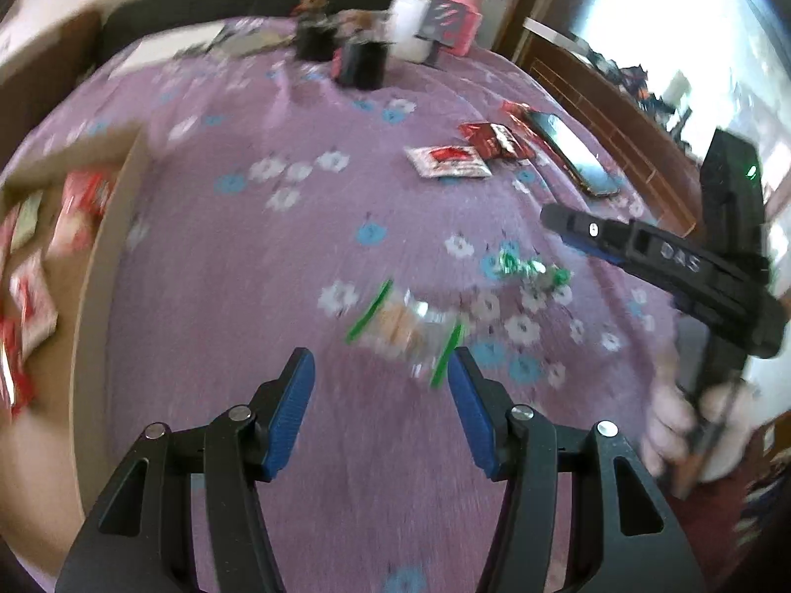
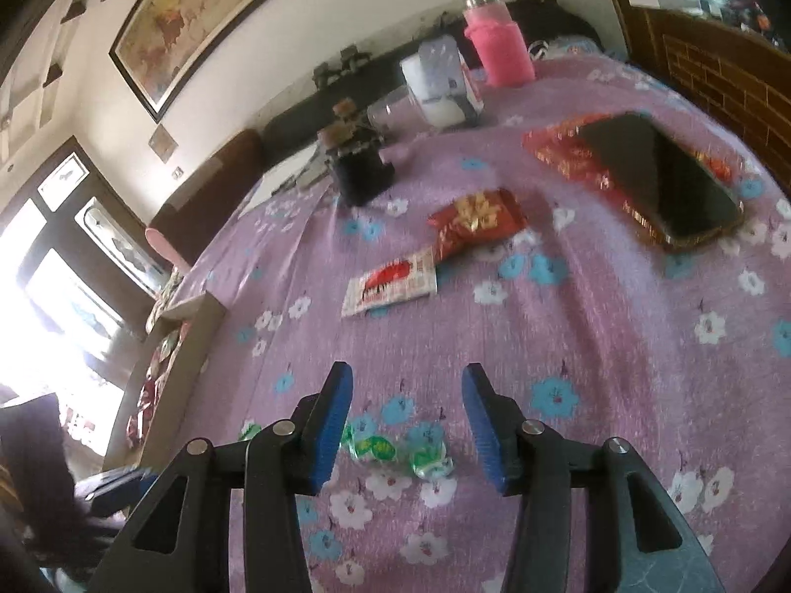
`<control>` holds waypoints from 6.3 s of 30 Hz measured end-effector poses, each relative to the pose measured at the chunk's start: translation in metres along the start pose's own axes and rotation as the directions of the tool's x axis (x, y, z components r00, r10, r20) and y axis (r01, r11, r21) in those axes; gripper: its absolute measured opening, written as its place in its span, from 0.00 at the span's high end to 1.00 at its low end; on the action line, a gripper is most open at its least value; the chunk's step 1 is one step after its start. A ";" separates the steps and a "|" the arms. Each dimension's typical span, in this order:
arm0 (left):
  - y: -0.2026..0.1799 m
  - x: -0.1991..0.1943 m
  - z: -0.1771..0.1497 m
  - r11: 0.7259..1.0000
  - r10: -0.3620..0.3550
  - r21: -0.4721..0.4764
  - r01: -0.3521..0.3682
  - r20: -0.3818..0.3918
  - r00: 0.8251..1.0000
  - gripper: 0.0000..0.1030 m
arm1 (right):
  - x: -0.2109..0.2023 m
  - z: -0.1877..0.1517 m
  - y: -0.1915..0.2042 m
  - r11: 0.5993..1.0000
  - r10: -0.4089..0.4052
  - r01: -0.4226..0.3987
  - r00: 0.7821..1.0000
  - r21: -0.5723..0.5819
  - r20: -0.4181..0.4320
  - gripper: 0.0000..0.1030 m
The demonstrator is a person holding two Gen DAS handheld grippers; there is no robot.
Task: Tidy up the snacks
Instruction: 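Return both tools to the table and approach the green-wrapped candy and clear bag, then grasp the green-wrapped candy with the right gripper while the left grasps a clear bag, then carry both snacks over the cardboard tray and open both grippers to drop them, then move both open tools back toward the remaining snacks on the tablecloth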
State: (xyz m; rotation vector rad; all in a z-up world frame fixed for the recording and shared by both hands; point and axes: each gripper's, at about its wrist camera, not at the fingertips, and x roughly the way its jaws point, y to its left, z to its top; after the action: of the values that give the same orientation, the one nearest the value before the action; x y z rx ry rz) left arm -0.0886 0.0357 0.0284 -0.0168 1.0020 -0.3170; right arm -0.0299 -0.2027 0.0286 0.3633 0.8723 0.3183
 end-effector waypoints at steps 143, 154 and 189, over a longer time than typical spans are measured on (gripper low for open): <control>0.169 -0.118 -0.072 0.920 0.203 -0.371 -0.127 0.172 0.964 0.44 | 0.036 -0.068 0.223 0.919 0.072 -0.098 0.994 -0.381 -0.082 0.59; 0.113 -0.093 -0.064 0.957 0.219 -0.217 -0.193 0.100 0.971 0.44 | 0.021 -0.053 0.138 0.973 -0.004 -0.003 0.999 -0.230 -0.032 0.58; 0.065 -0.090 -0.050 0.992 0.068 -0.111 -0.054 0.133 0.989 0.44 | -0.032 0.022 -0.013 0.978 -0.157 0.135 0.978 0.157 0.137 0.48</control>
State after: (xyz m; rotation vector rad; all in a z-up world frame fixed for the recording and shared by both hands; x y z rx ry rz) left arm -0.1584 0.1285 0.0653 -0.1032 0.8808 -0.2029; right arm -0.0308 -0.2312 0.0579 0.4511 0.7729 0.0889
